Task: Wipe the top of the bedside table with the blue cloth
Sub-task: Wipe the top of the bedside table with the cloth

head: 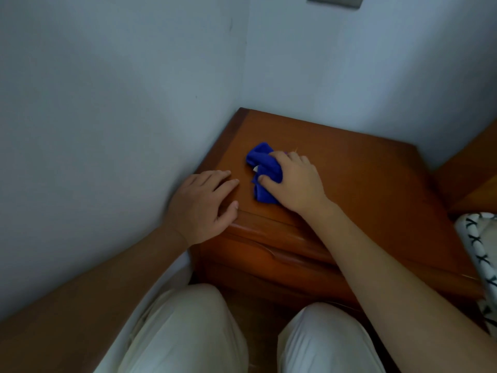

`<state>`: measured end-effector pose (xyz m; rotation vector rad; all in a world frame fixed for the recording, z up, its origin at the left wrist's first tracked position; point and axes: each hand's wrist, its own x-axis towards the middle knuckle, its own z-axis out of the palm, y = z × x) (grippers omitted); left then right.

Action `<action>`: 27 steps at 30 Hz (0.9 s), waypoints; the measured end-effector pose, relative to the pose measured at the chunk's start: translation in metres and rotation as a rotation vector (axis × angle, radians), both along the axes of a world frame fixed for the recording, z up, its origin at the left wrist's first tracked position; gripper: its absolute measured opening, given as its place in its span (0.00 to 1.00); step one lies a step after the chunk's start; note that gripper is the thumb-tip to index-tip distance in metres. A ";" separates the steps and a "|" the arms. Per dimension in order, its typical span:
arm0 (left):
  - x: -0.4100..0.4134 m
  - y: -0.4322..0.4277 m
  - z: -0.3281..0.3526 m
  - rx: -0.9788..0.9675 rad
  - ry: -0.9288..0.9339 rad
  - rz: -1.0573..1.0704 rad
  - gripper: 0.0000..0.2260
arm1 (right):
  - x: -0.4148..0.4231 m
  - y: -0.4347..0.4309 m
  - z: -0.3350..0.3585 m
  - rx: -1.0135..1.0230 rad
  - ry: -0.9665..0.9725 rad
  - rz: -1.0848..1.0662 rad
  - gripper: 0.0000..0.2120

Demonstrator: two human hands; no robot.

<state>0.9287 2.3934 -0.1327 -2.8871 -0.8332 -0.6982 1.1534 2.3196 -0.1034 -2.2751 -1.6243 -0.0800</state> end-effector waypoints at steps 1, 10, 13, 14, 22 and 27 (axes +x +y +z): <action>0.000 0.000 0.001 -0.001 0.004 0.001 0.22 | -0.009 -0.011 0.000 0.012 -0.003 0.031 0.28; -0.004 -0.008 0.014 -0.111 0.041 -0.006 0.22 | -0.054 -0.081 0.000 0.003 0.004 0.157 0.29; -0.019 -0.023 0.011 -0.137 -0.023 0.059 0.21 | -0.053 -0.071 0.002 0.003 0.006 0.167 0.28; -0.028 -0.029 0.007 -0.132 -0.051 0.084 0.20 | -0.053 -0.066 0.002 -0.001 0.003 0.170 0.28; -0.067 -0.048 -0.001 -0.103 0.002 0.119 0.22 | -0.043 0.023 0.006 -0.046 0.023 0.183 0.28; -0.070 -0.050 -0.002 -0.124 0.075 0.128 0.26 | -0.040 0.076 0.009 -0.104 0.006 0.035 0.29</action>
